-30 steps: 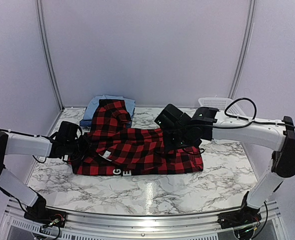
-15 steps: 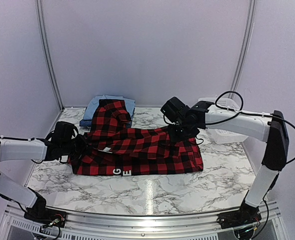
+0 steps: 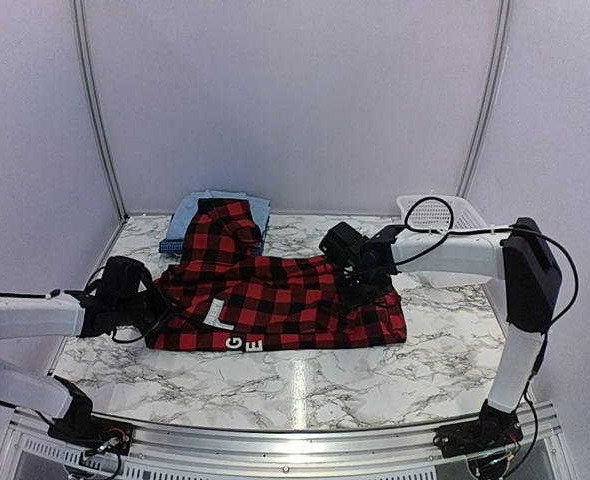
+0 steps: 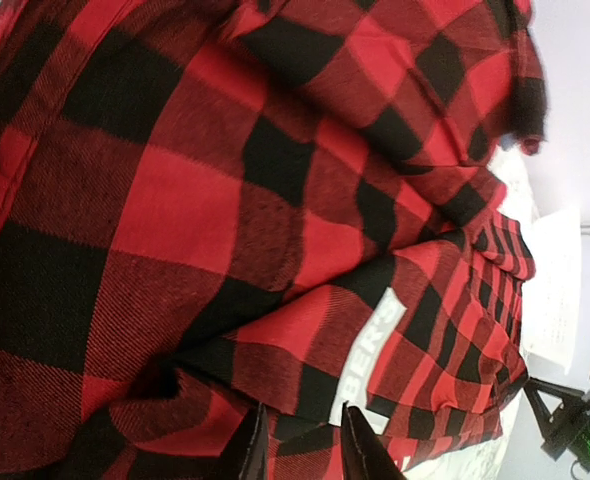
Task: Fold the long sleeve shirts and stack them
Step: Adjust the sleeve of the 1/3-folded shirt.
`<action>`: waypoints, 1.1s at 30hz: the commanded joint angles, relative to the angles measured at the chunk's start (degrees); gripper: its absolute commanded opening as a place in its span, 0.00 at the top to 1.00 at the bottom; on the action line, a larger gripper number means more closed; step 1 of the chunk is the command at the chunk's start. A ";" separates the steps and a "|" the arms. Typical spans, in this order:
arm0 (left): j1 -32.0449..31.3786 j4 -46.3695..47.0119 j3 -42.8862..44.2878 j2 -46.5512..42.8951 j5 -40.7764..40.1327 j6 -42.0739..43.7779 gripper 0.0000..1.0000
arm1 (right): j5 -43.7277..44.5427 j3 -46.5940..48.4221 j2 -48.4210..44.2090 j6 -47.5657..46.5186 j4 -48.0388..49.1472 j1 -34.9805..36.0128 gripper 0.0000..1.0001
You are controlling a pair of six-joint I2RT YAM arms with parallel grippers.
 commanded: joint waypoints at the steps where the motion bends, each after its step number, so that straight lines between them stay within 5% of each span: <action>1: -0.05 -5.53 0.91 -4.70 -2.33 4.46 0.73 | -0.61 0.55 1.37 -1.65 1.20 -1.67 1.00; 3: -0.06 -7.43 1.42 -6.19 -2.79 5.75 0.73 | -0.60 0.46 1.39 -1.96 1.23 -2.16 0.98; 7: -0.10 -10.81 2.16 -8.27 -2.68 7.70 0.71 | -0.61 0.15 -0.56 -1.38 1.06 -2.38 0.50; 9: -0.23 -11.48 2.27 -9.15 -2.68 8.24 0.70 | -2.20 -1.22 -3.14 -0.50 2.52 -2.30 0.44; 14: -1.02 -12.48 3.08 -10.09 -2.99 9.82 0.69 | -9.20 -7.06 -7.66 2.75 8.53 -0.08 0.45; 21: -1.68 -12.88 3.65 -9.73 -2.55 10.94 0.69 | -13.50 -14.16 -6.94 7.31 16.87 1.69 0.71; 33: -1.68 -13.33 4.52 -8.68 -2.57 11.84 0.69 | -12.76 -20.43 -8.07 10.52 21.63 1.90 0.69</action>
